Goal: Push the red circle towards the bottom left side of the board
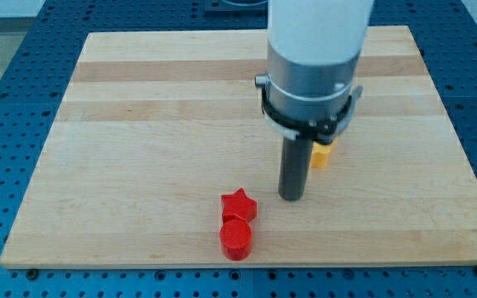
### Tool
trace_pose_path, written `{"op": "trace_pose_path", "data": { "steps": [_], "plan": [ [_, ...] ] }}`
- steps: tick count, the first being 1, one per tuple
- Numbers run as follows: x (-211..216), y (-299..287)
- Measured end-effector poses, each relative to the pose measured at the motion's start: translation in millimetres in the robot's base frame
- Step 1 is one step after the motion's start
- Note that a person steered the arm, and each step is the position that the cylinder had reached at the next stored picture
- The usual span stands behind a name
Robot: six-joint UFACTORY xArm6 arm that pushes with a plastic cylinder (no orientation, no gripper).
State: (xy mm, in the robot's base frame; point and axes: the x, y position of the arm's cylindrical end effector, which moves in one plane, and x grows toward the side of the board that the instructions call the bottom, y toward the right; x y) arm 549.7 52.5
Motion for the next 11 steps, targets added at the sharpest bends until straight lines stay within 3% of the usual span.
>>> {"op": "trace_pose_path", "data": {
  "steps": [1,2,6,9,11],
  "plan": [
    [48,-6],
    [68,-12],
    [69,-32],
    [68,-128],
    [67,-224]
  ]
}}
